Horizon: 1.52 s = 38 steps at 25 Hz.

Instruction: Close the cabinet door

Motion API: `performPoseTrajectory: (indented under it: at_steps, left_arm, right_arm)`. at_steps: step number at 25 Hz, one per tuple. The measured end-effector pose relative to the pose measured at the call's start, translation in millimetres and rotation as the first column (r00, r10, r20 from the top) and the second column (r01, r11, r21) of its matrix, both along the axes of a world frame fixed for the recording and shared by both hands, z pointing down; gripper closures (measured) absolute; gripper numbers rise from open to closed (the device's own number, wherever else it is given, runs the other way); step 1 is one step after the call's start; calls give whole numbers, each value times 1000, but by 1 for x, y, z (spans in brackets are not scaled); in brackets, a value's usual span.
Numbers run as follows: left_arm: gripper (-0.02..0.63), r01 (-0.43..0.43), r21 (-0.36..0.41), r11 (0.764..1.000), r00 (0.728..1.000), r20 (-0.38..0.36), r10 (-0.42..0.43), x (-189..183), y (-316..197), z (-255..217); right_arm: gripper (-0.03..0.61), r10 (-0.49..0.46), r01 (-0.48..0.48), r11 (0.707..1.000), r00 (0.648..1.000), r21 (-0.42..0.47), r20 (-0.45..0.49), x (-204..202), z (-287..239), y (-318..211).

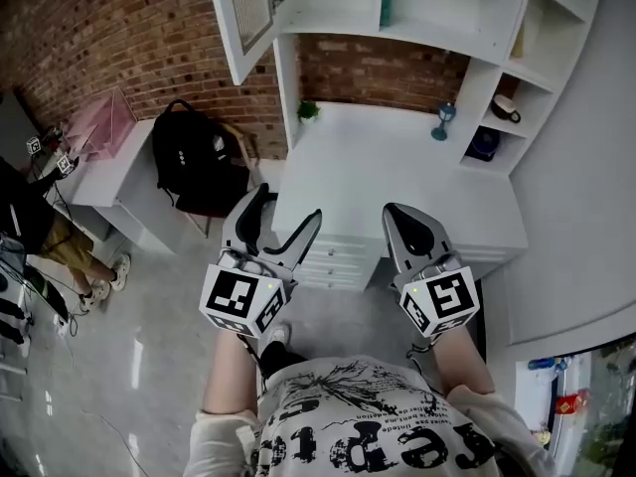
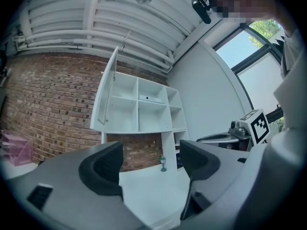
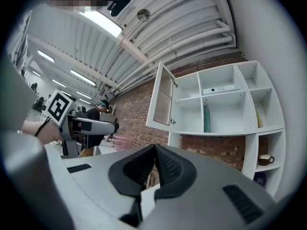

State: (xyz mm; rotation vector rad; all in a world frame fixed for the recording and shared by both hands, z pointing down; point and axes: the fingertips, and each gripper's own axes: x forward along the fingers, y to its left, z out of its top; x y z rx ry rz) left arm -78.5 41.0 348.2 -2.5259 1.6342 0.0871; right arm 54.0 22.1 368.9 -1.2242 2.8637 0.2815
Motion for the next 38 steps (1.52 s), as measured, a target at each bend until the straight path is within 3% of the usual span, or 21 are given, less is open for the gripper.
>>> performPoseTrajectory:
  at_steps: [10,17,24,31,38]
  left_arm:
    - [258,-74,16,997,997,35,74,-196,-101,-46]
    - [258,-151,55,987,988,40,148,-280,-161,-60]
    - [258,-262,111,959,965,9,263,-290,-219,-98]
    - [259,-357,203,912,933,24,359,-276,-245,-174]
    - [319,-368,295,882,925,16,380,-269,-264,-258]
  right_arm:
    - [563,92,-92,996,995,10,24,-187,-42,-109]
    - [563,180,-181,983,983,11,45,-260,-48,-167]
    - [563,283,-284,959,957,15,65,-280,-78,-213]
    - [563,270,-272,960,962,71,44,-280,-128,-232]
    - [563,244,-249,957,968,149,52,-273,-176,-244]
